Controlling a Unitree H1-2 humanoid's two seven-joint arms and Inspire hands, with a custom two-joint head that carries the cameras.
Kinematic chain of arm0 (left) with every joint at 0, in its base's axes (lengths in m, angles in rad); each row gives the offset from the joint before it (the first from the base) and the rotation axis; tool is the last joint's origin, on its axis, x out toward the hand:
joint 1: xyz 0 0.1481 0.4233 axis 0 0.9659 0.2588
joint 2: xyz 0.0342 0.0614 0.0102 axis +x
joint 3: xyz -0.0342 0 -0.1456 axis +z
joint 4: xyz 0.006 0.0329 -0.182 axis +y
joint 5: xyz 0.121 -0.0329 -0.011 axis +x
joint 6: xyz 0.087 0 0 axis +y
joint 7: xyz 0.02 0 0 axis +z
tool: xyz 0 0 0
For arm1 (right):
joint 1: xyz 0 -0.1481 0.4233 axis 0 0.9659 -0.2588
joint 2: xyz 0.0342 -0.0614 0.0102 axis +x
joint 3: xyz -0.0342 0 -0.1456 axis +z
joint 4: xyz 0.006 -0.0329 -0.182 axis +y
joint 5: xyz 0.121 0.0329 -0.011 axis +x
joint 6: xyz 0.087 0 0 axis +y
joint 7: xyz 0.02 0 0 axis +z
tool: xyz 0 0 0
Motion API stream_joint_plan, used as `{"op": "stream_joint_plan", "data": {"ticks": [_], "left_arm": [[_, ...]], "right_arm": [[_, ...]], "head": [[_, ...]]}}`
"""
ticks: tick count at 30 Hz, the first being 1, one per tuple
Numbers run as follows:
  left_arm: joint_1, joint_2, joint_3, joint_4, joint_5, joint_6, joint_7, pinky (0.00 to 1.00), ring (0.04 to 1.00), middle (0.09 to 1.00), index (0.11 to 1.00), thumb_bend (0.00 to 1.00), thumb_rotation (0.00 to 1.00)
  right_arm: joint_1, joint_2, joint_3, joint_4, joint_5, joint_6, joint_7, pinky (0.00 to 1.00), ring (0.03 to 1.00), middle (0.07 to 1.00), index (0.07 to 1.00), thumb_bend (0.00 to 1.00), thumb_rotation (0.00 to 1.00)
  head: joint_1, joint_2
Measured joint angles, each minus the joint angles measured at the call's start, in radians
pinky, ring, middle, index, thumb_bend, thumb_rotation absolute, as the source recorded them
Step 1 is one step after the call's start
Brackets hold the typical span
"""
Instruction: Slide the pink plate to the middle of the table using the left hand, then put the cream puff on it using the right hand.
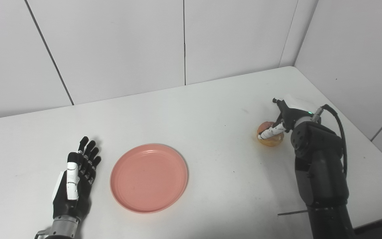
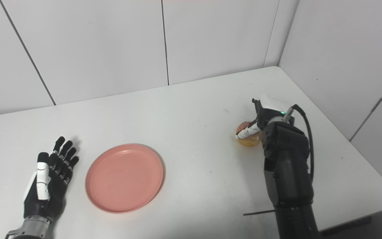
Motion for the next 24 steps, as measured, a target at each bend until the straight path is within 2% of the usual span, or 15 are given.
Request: {"op": "stream_joint_plan", "data": {"ticks": [1, 2, 4, 8, 14, 21, 24], "left_arm": [[0.000, 0.000, 0.001, 0.000, 0.000, 0.000, 0.000, 1.00, 1.000, 1.000, 0.994, 0.82, 0.99], [0.000, 0.000, 0.001, 0.000, 0.000, 0.000, 0.000, 1.00, 1.000, 1.000, 0.995, 0.82, 0.99], [0.000, 0.000, 0.000, 0.000, 0.000, 0.000, 0.000, 1.00, 1.000, 1.000, 0.994, 0.82, 0.98], [0.000, 0.000, 0.000, 0.000, 0.000, 0.000, 0.000, 1.00, 1.000, 1.000, 0.997, 0.82, 0.99], [0.000, 0.000, -0.002, 0.000, 0.001, -0.001, 0.000, 1.00, 1.000, 1.000, 0.997, 0.81, 0.99], [0.000, 0.000, -0.002, 0.001, 0.003, -0.002, 0.000, 1.00, 1.000, 1.000, 0.995, 0.82, 0.99], [0.000, 0.000, -0.003, 0.001, 0.003, -0.002, 0.000, 1.00, 1.000, 1.000, 0.991, 0.81, 0.99]], "right_arm": [[0.002, 0.000, 0.003, -0.007, 0.002, 0.000, 0.000, 0.58, 0.784, 0.862, 0.928, 0.94, 0.33], [0.002, 0.000, 0.005, -0.011, 0.003, 0.000, 0.001, 0.64, 0.830, 0.894, 0.932, 0.94, 0.33], [0.003, -0.002, 0.009, -0.018, 0.003, 0.000, 0.005, 0.69, 0.861, 0.917, 0.937, 0.95, 0.33], [0.003, -0.001, 0.008, -0.039, 0.009, 0.000, 0.012, 0.77, 0.897, 0.950, 0.943, 0.96, 0.31], [0.003, 0.003, -0.001, -0.062, 0.013, 0.000, 0.013, 0.79, 0.905, 0.943, 0.950, 0.98, 0.33], [0.003, 0.003, -0.003, -0.069, 0.026, 0.000, 0.012, 0.81, 0.916, 0.954, 0.946, 0.98, 0.29], [0.003, 0.004, -0.006, -0.070, 0.029, 0.000, 0.012, 0.79, 0.908, 0.947, 0.946, 0.99, 0.32]], "head": [[0.000, 0.000], [0.000, 0.000], [0.002, 0.000], [0.002, 0.000], [0.002, 0.002], [0.003, 0.003], [0.003, 0.003]]}}
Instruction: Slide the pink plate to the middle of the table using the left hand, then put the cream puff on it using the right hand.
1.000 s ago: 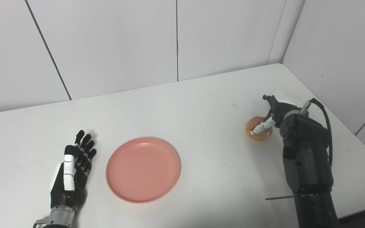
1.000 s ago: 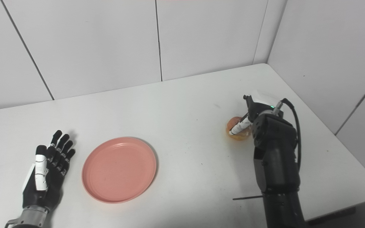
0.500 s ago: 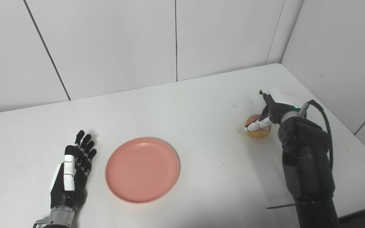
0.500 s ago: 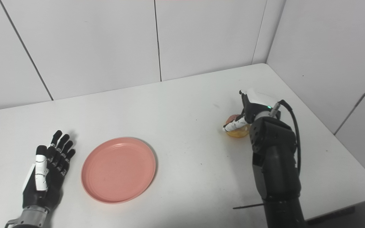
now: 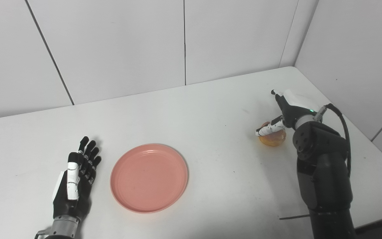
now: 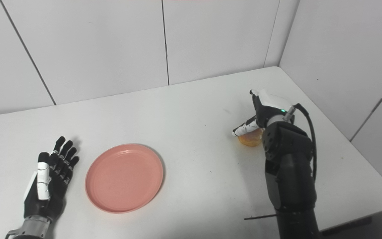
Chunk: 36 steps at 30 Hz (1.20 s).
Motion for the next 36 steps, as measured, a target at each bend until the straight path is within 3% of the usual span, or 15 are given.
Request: {"op": "stream_joint_plan", "data": {"ticks": [6, 11, 12, 14, 15, 20, 24, 26, 27, 30, 36], "left_arm": [[0.000, 0.000, -0.002, 0.000, 0.002, 0.000, 0.000, 1.00, 1.000, 0.999, 0.986, 0.81, 0.99], [0.000, 0.000, -0.002, -0.001, 0.002, 0.000, 0.000, 1.00, 1.000, 1.000, 0.993, 0.81, 0.98], [0.000, 0.000, -0.002, -0.001, 0.002, 0.000, 0.000, 1.00, 1.000, 1.000, 0.990, 0.81, 0.98], [0.000, 0.000, -0.002, -0.001, 0.002, 0.000, 0.000, 1.00, 1.000, 0.999, 0.987, 0.81, 0.98], [0.001, 0.000, -0.002, -0.001, 0.002, 0.001, 0.000, 1.00, 1.000, 0.999, 0.986, 0.81, 0.99], [0.001, 0.000, -0.002, -0.002, 0.002, 0.000, 0.001, 1.00, 1.000, 1.000, 0.994, 0.82, 0.98], [0.001, 0.000, -0.002, -0.002, 0.002, 0.001, 0.001, 1.00, 1.000, 0.995, 0.987, 0.81, 0.98], [0.003, 0.000, -0.002, -0.003, 0.002, 0.001, 0.001, 1.00, 1.000, 0.996, 0.986, 0.82, 0.98], [0.003, 0.000, -0.002, -0.004, 0.002, 0.001, 0.001, 1.00, 1.000, 0.998, 0.988, 0.82, 0.98], [0.006, 0.000, -0.003, -0.007, 0.002, 0.002, 0.001, 1.00, 1.000, 1.000, 0.989, 0.82, 0.98], [0.010, 0.000, -0.004, -0.012, 0.002, 0.002, 0.001, 1.00, 1.000, 0.998, 0.990, 0.82, 0.98]], "right_arm": [[0.001, -0.007, 0.010, 0.010, -0.003, 0.000, 0.001, 0.76, 0.896, 0.947, 0.952, 0.95, 0.29], [0.004, -0.011, 0.005, 0.067, -0.013, 0.000, 0.032, 0.60, 0.797, 0.893, 0.944, 0.96, 0.26], [0.005, -0.016, 0.008, 0.075, -0.008, 0.000, 0.032, 0.44, 0.592, 0.741, 0.946, 0.96, 0.24], [0.005, -0.027, 0.004, 0.102, 0.004, 0.000, 0.028, 0.32, 0.451, 0.641, 0.948, 0.96, 0.21], [0.006, -0.029, 0.000, 0.115, 0.011, 0.000, 0.022, 0.30, 0.427, 0.624, 0.949, 0.96, 0.21], [0.019, -0.030, 0.002, 0.150, 0.022, 0.000, -0.017, 0.25, 0.378, 0.559, 0.934, 0.97, 0.20], [0.018, -0.030, 0.002, 0.166, 0.018, 0.000, -0.030, 0.32, 0.470, 0.640, 0.924, 0.97, 0.21], [0.016, -0.028, 0.002, 0.175, 0.011, 0.000, -0.040, 0.29, 0.433, 0.602, 0.923, 0.97, 0.21], [0.015, -0.027, 0.001, 0.178, 0.009, 0.000, -0.043, 0.22, 0.330, 0.487, 0.909, 0.94, 0.18], [0.011, 0.001, -0.036, 0.186, 0.010, 0.000, -0.073, 0.16, 0.237, 0.373, 0.869, 0.89, 0.14], [0.028, 0.006, -0.025, 0.204, 0.065, 0.000, -0.181, 0.13, 0.203, 0.320, 0.718, 0.82, 0.03]], "head": [[0.000, 0.000], [0.000, 0.003], [0.000, 0.003], [0.000, 0.003], [0.000, 0.005], [0.000, 0.005], [0.002, 0.008], [0.002, 0.009], [0.003, 0.009], [0.003, 0.011], [0.006, 0.012]]}}
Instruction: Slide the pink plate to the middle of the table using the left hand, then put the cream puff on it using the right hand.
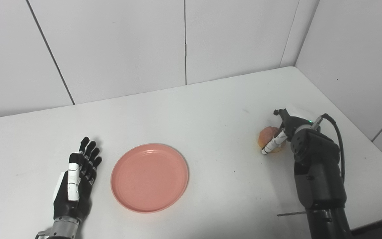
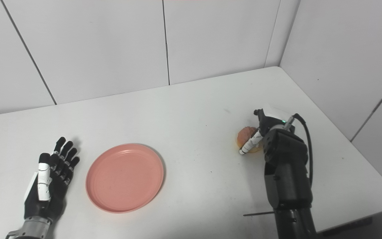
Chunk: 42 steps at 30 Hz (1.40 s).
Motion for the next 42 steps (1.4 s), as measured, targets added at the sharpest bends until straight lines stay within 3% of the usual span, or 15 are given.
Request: {"op": "stream_joint_plan", "data": {"ticks": [3, 5, 7, 8, 13, 23, 27, 34, 42], "left_arm": [[0.001, 0.000, -0.001, 0.000, 0.003, 0.000, 0.000, 1.00, 1.000, 0.994, 0.985, 0.82, 0.97], [0.001, 0.000, -0.003, -0.002, 0.005, 0.000, 0.000, 1.00, 1.000, 0.998, 0.989, 0.82, 0.98], [0.002, 0.000, -0.003, -0.004, 0.006, 0.000, 0.000, 1.00, 1.000, 0.998, 0.988, 0.82, 0.98], [0.003, 0.000, -0.003, -0.005, 0.007, 0.000, 0.000, 1.00, 1.000, 0.999, 0.989, 0.82, 0.98], [0.006, -0.004, -0.005, -0.013, 0.015, 0.008, 0.003, 1.00, 1.000, 0.997, 0.992, 0.81, 0.99], [0.006, -0.011, -0.009, -0.020, 0.023, 0.020, 0.009, 1.00, 1.000, 1.000, 1.000, 0.82, 1.00], [0.007, -0.022, -0.009, -0.019, 0.036, 0.015, 0.009, 1.00, 1.000, 1.000, 1.000, 0.81, 0.99], [0.017, -0.040, -0.018, -0.029, 0.054, 0.015, 0.022, 1.00, 1.000, 0.995, 0.993, 0.77, 0.97], [0.041, -0.084, -0.036, -0.062, 0.058, 0.029, 0.044, 1.00, 1.000, 0.990, 0.977, 0.75, 0.97]], "right_arm": [[0.013, -0.019, 0.032, 0.010, 0.056, 0.000, -0.078, 0.14, 0.212, 0.321, 0.635, 0.79, 0.01], [0.031, -0.033, 0.051, 0.012, 0.094, -0.001, -0.153, 0.17, 0.253, 0.440, 0.518, 0.59, 0.00], [0.044, -0.036, 0.058, 0.015, 0.133, -0.001, -0.222, 0.20, 0.286, 0.466, 0.494, 0.54, 0.00], [0.048, -0.034, 0.059, 0.019, 0.149, -0.001, -0.254, 0.22, 0.305, 0.430, 0.513, 0.53, 0.00], [0.048, -0.021, 0.052, 0.024, 0.185, -0.001, -0.342, 0.27, 0.337, 0.413, 0.526, 0.52, 0.00], [0.047, -0.002, 0.058, -0.059, 0.265, 0.000, -0.450, 0.21, 0.305, 0.409, 0.529, 0.52, 0.00], [0.047, -0.002, 0.087, -0.102, 0.314, -0.001, -0.512, 0.22, 0.313, 0.411, 0.528, 0.52, 0.00], [0.054, -0.003, 0.121, -0.170, 0.458, -0.011, -0.559, 0.29, 0.385, 0.439, 0.515, 0.53, 0.00], [0.080, 0.000, 0.177, -0.185, 0.593, -0.039, -0.602, 0.32, 0.394, 0.438, 0.527, 0.52, 0.00]], "head": [[0.002, 0.000], [0.006, 0.000], [0.009, 0.000], [0.012, 0.000], [0.017, 0.000], [0.055, 0.005], [0.086, 0.008], [0.199, 0.025], [0.277, 0.040]]}}
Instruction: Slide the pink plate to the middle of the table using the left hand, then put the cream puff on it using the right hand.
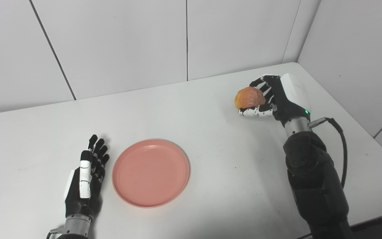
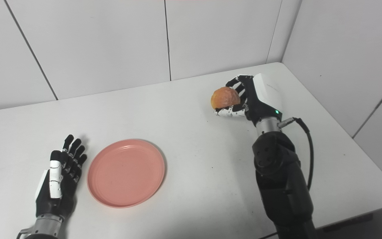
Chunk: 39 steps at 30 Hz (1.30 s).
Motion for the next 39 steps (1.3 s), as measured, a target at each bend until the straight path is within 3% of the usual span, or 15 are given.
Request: {"op": "stream_joint_plan", "data": {"ticks": [9, 16, 22, 32, 39], "left_arm": [[0.022, -0.036, -0.021, -0.028, 0.041, 0.001, 0.043, 1.00, 0.980, 0.973, 0.966, 0.72, 0.92], [0.026, -0.081, -0.021, -0.024, 0.068, -0.017, 0.090, 0.99, 0.966, 0.948, 0.943, 0.70, 0.87], [0.028, -0.096, -0.032, -0.023, 0.092, -0.019, 0.113, 0.99, 0.962, 0.942, 0.939, 0.69, 0.87], [0.034, -0.102, -0.069, -0.027, 0.135, -0.020, 0.128, 1.00, 0.988, 0.976, 0.977, 0.69, 0.99], [0.035, -0.111, -0.090, -0.018, 0.177, -0.037, 0.132, 1.00, 0.987, 0.981, 0.984, 0.69, 1.00]], "right_arm": [[0.048, 0.027, 0.095, 0.017, 0.068, -0.097, -0.108, 0.26, 0.347, 0.424, 0.533, 0.52, 0.00], [0.061, 0.026, 0.116, 0.040, 0.160, -0.159, -0.112, 0.33, 0.412, 0.466, 0.505, 0.53, 0.00], [0.079, 0.038, 0.153, 0.039, 0.212, -0.176, -0.113, 0.35, 0.415, 0.450, 0.515, 0.52, 0.00], [0.054, 0.049, 0.218, -0.008, 0.237, -0.204, -0.088, 0.32, 0.395, 0.441, 0.527, 0.52, 0.00], [0.049, 0.080, 0.259, -0.034, 0.247, -0.204, -0.040, 0.33, 0.410, 0.448, 0.532, 0.52, 0.00]], "head": [[0.097, 0.000], [0.144, -0.001], [0.175, -0.003], [0.262, 0.002], [0.292, 0.003]]}}
